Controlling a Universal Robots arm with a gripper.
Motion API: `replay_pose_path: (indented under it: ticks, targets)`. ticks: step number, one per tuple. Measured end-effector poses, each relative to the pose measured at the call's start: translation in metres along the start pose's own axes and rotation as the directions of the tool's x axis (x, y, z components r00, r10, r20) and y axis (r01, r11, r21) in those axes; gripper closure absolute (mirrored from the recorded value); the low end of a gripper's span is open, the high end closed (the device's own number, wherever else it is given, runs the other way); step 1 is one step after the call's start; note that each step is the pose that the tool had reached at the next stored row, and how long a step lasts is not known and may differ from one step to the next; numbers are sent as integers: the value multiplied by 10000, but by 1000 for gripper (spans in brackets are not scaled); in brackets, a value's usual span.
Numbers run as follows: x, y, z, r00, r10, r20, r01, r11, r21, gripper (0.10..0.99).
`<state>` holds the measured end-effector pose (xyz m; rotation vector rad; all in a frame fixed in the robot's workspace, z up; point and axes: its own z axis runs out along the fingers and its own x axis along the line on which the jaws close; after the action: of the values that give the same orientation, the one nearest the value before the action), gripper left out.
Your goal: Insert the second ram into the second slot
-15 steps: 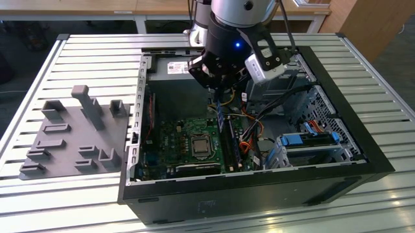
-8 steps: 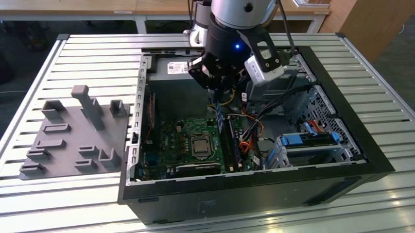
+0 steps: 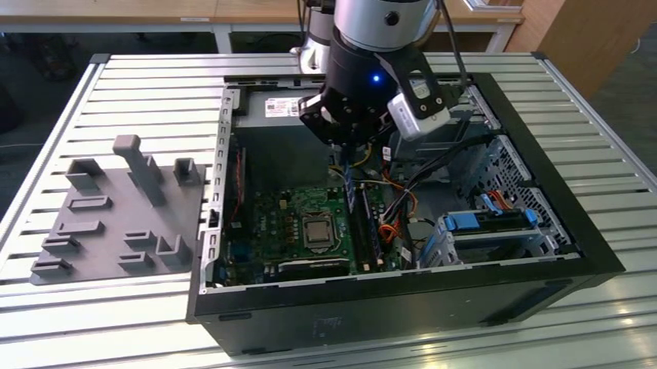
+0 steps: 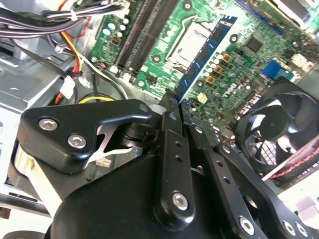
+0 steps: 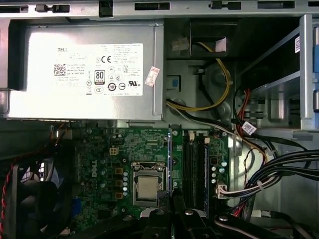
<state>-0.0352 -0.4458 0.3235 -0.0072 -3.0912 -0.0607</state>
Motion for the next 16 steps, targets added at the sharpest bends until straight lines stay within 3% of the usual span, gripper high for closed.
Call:
replay_pose_path:
  ticks: [3, 6, 16]
  targets:
    - [0, -2, 4, 9997, -65, 224, 67, 10000, -74, 949]
    - [-1, -4, 10, 9993, -143, 359, 148, 9998, -148, 949]
    - [-2, -5, 30, 9988, -322, 361, 328, 9993, -151, 949]
